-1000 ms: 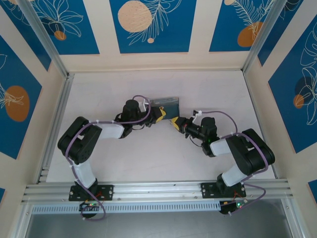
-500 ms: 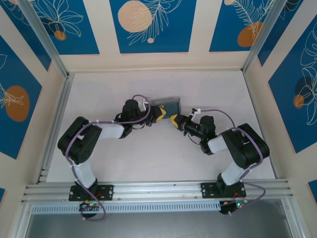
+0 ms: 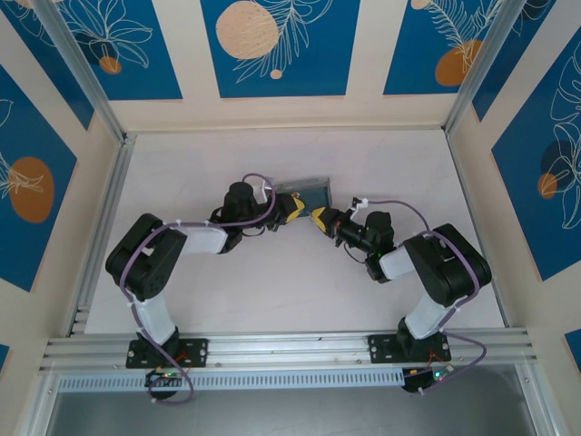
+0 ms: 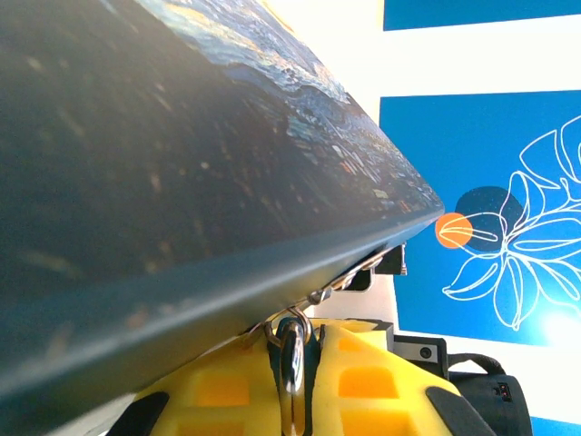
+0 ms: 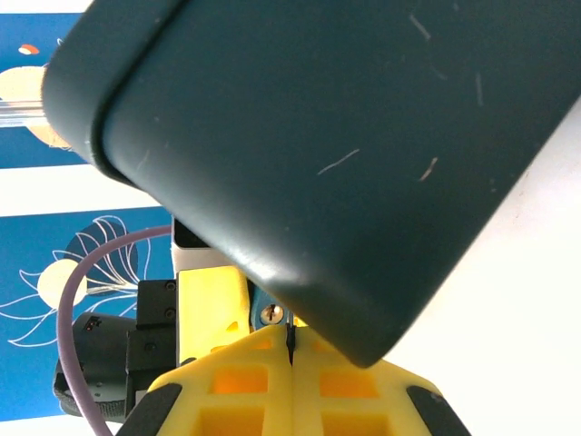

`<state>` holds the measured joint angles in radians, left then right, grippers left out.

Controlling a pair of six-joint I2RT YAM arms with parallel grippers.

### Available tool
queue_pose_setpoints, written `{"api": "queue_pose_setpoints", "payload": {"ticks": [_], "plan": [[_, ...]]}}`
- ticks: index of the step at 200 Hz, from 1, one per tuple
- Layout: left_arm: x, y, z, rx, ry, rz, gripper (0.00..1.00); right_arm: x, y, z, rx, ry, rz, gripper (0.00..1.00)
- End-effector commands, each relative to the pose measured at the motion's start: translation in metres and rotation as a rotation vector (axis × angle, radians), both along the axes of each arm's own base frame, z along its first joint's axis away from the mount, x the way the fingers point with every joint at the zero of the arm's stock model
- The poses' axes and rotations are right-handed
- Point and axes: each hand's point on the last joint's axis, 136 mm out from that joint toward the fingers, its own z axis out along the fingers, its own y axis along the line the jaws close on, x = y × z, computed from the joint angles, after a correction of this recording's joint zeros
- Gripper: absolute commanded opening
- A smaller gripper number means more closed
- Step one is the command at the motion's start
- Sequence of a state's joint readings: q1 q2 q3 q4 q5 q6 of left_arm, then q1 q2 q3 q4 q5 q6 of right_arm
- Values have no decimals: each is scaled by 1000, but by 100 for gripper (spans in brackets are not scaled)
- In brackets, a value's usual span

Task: Unlock the padlock with the key

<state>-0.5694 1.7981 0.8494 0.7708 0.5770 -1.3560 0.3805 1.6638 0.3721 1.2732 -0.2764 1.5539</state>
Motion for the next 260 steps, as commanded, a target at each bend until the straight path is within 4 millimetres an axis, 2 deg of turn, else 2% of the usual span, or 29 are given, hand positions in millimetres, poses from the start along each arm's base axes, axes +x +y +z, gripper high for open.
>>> {"api": "queue_pose_setpoints", "payload": {"ticks": [1, 260], "plan": [[3, 1, 26, -60, -95, -15, 0, 7, 3, 10, 20, -37, -18, 0], [0, 2, 15, -42, -86, -16, 0, 4, 4, 20, 23, -67, -22, 0]]}}
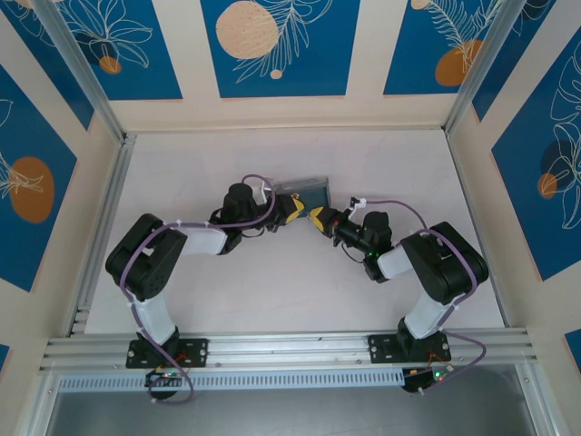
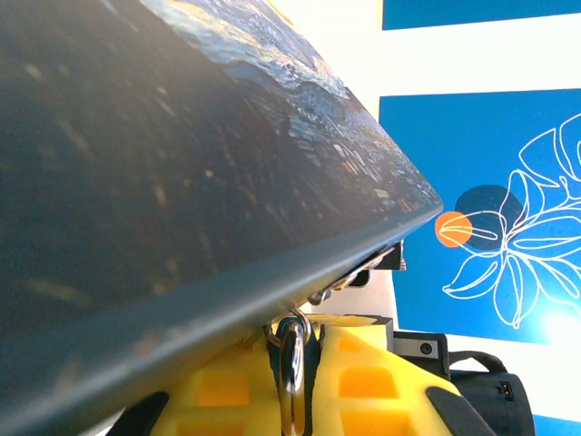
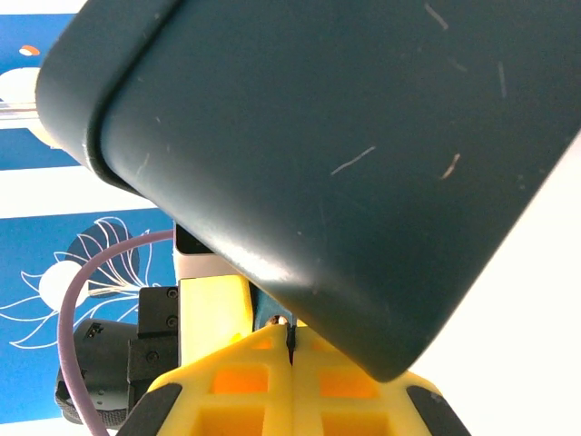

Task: Unlock the padlock with the key

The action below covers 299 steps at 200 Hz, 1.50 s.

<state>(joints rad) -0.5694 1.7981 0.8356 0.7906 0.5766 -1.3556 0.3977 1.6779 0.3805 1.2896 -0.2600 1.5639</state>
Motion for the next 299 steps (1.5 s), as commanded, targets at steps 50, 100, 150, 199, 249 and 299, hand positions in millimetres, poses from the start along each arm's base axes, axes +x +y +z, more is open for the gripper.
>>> {"api": "queue_pose_setpoints", "payload": {"ticks": [50, 100, 150, 199, 249, 299], "plan": [[2, 2, 15, -35, -79, -16, 0, 3, 0, 21, 15, -69, -19, 0], [2, 3, 15, -29, -73, -7, 0, -6, -3, 7, -22, -34, -6, 0], [3, 3, 15, -24, -72, -3, 0, -17, -8, -3, -68, -19, 1, 0], [3, 3, 16, -24, -70, -2, 0, -11, -4, 9, -66, -45, 11, 0], [4, 3, 16, -24, -72, -2, 0, -5, 0, 16, -59, -54, 12, 0], [3, 3, 16, -24, -70, -3, 0, 0, 5, 20, -52, -61, 18, 0]]}}
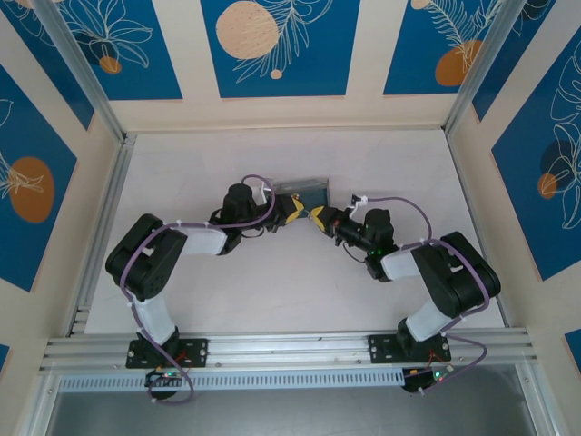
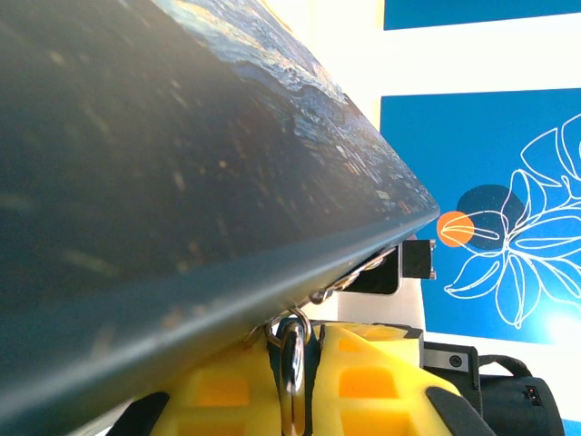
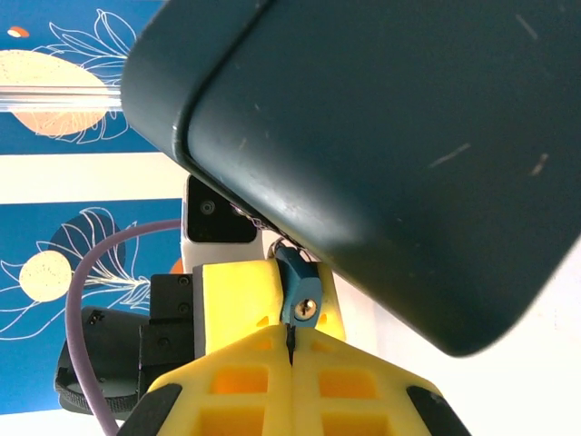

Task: Unlock the padlock with the key

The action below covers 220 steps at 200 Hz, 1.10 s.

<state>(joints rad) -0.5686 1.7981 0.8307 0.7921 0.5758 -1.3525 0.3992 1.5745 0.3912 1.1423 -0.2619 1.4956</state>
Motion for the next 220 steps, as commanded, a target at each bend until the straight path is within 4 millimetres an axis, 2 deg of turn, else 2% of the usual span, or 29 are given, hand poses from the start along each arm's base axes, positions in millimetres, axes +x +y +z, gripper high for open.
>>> {"api": "queue_pose_setpoints", "payload": {"ticks": [1, 65, 140, 220], "plan": [[3, 2, 18, -27, -71, -4, 0, 5, 6, 11, 2, -37, 9, 0], [3, 2, 18, -26, -72, -4, 0, 5, 8, 7, 9, -30, 8, 0], [3, 3, 16, -21, -69, -3, 0, -5, 0, -6, -10, -6, -1, 0], [2, 3, 15, -16, -70, -3, 0, -7, -1, -5, -8, -9, -2, 0]]}}
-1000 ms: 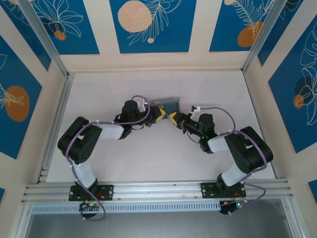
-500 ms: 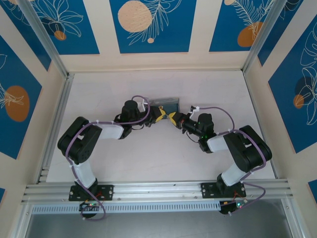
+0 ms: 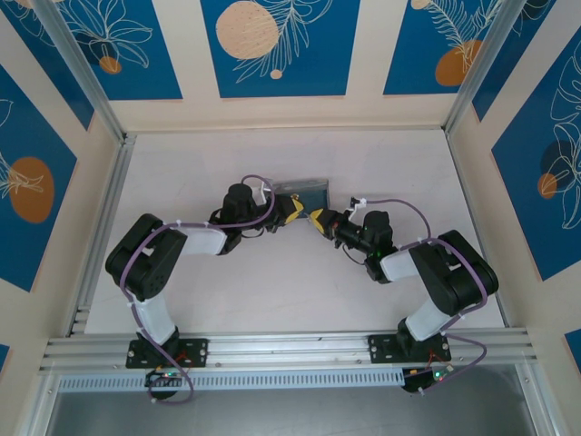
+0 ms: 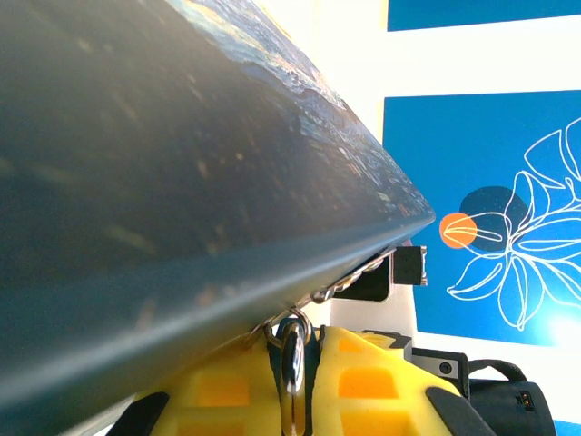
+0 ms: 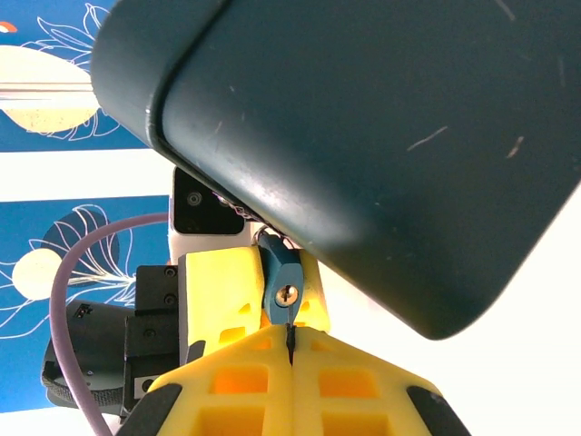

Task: Unlock the padlock with the key

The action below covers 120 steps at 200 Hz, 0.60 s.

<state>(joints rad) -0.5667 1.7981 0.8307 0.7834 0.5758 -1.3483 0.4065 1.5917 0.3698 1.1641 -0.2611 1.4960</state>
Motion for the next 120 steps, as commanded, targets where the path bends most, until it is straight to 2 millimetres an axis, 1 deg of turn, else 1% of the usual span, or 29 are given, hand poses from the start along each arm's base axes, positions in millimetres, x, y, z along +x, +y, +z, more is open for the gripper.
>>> {"api": "queue_pose_setpoints", "payload": {"ticks": [1, 120], "plan": [[2, 2, 17, -22, -73, -4, 0, -2, -1, 5, -1, -25, -8, 0], [2, 3, 17, -23, -72, -4, 0, 11, 7, 15, 8, -41, -2, 0]]}}
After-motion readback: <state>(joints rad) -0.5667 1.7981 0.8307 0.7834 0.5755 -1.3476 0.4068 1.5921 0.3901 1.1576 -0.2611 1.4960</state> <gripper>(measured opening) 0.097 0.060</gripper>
